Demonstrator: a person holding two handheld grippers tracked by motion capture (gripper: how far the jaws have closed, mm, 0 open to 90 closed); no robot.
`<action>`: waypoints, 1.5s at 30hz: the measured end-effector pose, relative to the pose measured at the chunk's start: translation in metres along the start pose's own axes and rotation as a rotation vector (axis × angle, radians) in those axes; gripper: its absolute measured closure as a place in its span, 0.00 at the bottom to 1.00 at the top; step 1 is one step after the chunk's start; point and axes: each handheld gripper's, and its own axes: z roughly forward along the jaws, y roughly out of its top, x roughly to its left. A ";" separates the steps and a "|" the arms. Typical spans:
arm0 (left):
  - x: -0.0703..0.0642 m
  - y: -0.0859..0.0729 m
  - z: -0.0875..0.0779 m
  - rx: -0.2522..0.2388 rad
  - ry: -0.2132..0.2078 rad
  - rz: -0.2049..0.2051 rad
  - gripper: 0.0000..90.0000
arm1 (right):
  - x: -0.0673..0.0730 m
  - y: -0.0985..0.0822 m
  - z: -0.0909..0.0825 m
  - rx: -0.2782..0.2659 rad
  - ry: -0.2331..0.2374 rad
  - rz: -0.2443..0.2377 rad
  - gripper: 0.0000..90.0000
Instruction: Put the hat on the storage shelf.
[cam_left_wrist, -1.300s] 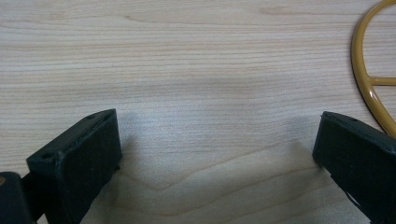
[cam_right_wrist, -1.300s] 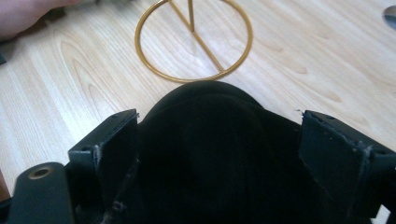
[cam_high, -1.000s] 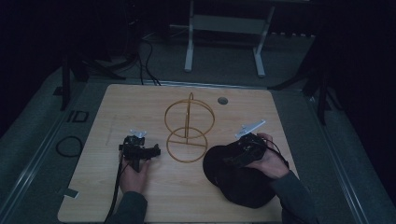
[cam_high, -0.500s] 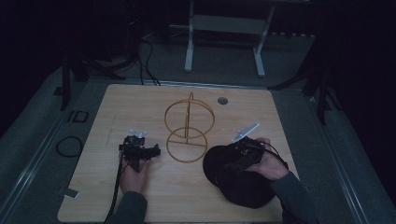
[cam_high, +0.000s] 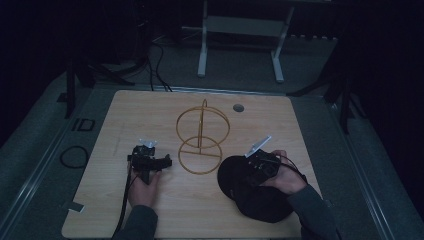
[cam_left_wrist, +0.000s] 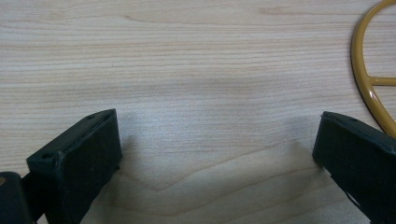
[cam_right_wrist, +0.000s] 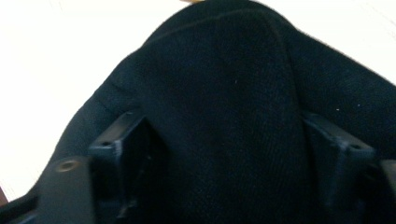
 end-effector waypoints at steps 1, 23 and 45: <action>0.000 0.000 0.000 0.000 0.000 0.000 0.01 | 0.000 0.000 0.001 0.010 -0.002 -0.001 0.30; 0.000 0.000 0.000 0.000 0.000 0.000 0.01 | -0.002 0.005 -0.001 0.090 0.009 -0.022 0.93; 0.000 0.000 0.000 0.000 0.000 0.000 0.01 | -0.002 0.018 -0.031 0.083 -0.022 -0.074 0.96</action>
